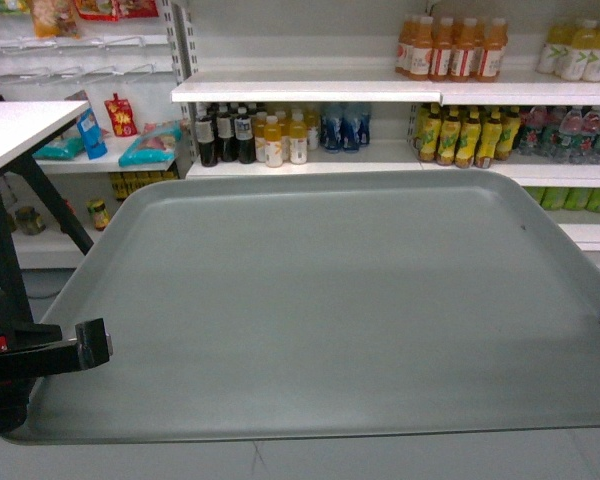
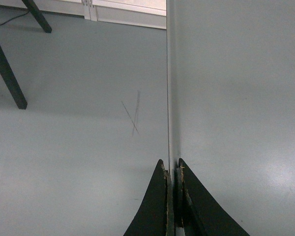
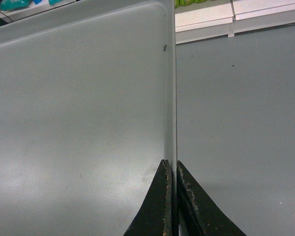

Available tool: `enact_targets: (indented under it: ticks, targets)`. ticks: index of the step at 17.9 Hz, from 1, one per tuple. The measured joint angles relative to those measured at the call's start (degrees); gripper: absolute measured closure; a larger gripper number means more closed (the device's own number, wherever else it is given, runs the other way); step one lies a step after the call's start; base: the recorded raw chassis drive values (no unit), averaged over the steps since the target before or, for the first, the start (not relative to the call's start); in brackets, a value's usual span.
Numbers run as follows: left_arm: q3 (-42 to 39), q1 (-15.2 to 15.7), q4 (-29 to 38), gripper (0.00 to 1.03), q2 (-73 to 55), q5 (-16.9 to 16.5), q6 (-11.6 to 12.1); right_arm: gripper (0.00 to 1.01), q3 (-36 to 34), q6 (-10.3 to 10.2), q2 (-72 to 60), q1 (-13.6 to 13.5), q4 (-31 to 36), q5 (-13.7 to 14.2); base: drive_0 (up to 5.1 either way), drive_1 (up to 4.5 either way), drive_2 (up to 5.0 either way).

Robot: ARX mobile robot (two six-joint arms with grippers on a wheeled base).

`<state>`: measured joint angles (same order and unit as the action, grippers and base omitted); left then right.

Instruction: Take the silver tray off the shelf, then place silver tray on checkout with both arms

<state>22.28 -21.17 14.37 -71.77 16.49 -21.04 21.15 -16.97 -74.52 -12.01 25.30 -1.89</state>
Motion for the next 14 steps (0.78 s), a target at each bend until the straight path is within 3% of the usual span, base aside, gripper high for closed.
enact_targets:
  ticks: [3,9,14]
  targets:
    - [0.0,0.0,-0.1,1.0,0.0,0.0,0.0,0.98,0.0,0.0,0.0,0.0,0.0,0.0,0.0,-4.31,4.2]
    - [0.0,-0.1,-0.2,1.0,0.1,0.0,0.0,0.98,-0.1,0.0,0.0,0.0,-0.2,0.0,0.0,0.0,0.0]
    - [0.0,-0.1,0.1,1.0,0.1,0.0,0.0,0.98,-0.1,0.0,0.0,0.0,0.0,0.0,-4.6,2.73,2.7]
